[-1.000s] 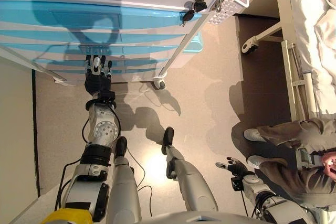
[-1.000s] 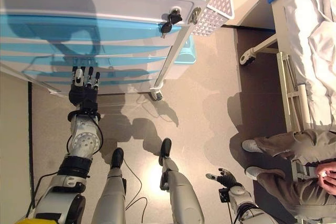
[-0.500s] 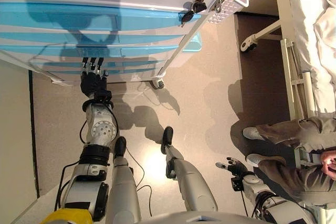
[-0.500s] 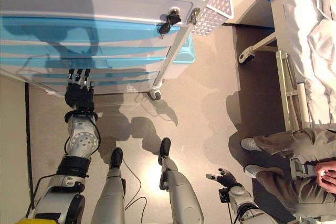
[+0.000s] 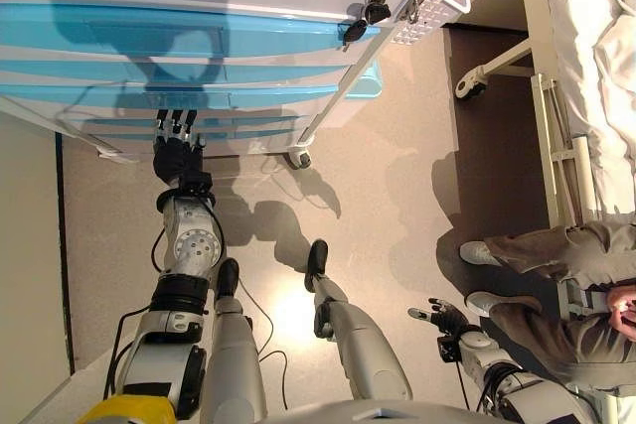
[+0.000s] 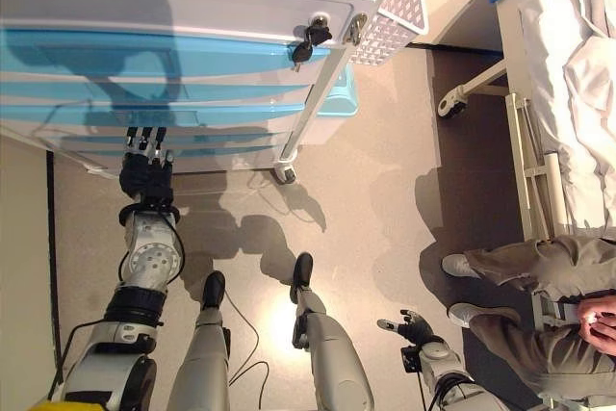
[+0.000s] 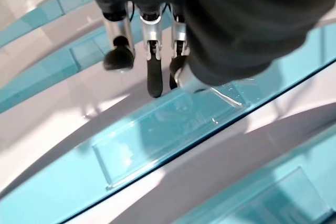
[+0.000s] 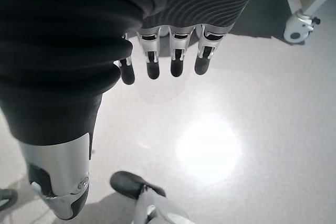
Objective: Open the drawer and pick up the medicine
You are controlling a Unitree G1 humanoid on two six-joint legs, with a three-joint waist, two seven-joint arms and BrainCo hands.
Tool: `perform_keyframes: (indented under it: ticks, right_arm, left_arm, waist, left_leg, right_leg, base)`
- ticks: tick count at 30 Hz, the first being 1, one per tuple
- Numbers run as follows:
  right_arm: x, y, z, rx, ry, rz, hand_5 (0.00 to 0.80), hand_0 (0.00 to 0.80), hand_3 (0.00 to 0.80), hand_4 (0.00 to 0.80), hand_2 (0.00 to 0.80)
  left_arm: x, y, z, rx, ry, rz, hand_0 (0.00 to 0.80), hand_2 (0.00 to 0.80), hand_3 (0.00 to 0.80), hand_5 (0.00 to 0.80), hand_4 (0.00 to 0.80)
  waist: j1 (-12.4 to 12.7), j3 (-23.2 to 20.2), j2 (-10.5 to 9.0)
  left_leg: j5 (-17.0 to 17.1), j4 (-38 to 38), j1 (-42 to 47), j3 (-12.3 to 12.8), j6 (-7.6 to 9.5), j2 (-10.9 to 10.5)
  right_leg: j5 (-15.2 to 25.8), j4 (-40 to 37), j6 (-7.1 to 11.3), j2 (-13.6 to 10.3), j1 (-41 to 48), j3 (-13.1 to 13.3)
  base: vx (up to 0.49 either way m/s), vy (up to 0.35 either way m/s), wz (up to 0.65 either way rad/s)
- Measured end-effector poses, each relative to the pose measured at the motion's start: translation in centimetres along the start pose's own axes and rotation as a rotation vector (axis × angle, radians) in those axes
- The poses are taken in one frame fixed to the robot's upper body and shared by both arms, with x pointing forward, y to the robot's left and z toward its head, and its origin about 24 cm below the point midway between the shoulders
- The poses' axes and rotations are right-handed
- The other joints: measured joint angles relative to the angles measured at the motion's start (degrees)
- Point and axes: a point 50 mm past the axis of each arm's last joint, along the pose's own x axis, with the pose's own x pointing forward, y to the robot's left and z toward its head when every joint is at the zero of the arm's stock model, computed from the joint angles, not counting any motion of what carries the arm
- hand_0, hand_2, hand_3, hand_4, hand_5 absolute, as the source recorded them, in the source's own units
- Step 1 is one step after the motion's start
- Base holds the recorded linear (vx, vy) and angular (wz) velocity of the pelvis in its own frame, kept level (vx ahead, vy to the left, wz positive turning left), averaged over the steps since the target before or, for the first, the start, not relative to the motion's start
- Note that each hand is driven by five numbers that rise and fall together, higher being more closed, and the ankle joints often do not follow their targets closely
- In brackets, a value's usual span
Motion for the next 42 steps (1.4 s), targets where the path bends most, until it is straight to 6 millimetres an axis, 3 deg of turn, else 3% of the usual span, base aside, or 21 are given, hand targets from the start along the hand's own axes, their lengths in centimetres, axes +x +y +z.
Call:
perform_keyframes:
  ticks: [14,28,42]
  right_arm:
    - [0.0,-0.1,-0.1,0.002,0.002,0.0,0.0,0.0,0.0,0.0,0.0]
    - [-0.2,-1.0,-0.9,0.007,0.018,-0.012,0.0,0.0,0.0,0.0,0.0]
    - [-0.2,-1.3,-0.7,0.008,0.006,-0.019,0.0,0.0,0.0,0.0,0.0]
  left_arm:
    - [-0.7,0.3,-1.5,0.017,0.074,0.004,0.8,0.8,0.8,0.8,0.8]
    - [-2.1,1.9,-2.6,0.016,0.128,0.01,0.8,0.8,0.8,0.8,0.8]
    - [-3.3,2.7,-3.3,0.0,0.155,0.019,0.8,0.8,0.8,0.8,0.8]
  waist:
    - [2.07,0.23,0.35]
    - [4.43,1.36,2.05]
    - [6.79,1.38,2.26]
  left_leg:
    - [-0.22,1.39,0.0,-3.18,-1.39,0.63]
    - [-2.1,5.1,-0.29,-7.73,-3.91,1.12]
    - [-2.4,5.38,-0.48,-10.28,-3.81,2.26]
  right_leg:
    - [-5.38,8.33,-1.22,-0.04,-1.69,-2.72]
    - [-14.77,23.13,-3.33,-1.2,-4.99,-6.07]
    - [-18.05,27.24,-5.6,-1.02,-5.67,-8.76]
  base:
    - [-0.018,-0.05,0.09]
    - [-0.019,-0.041,0.15]
    - [-0.019,-0.031,0.09]
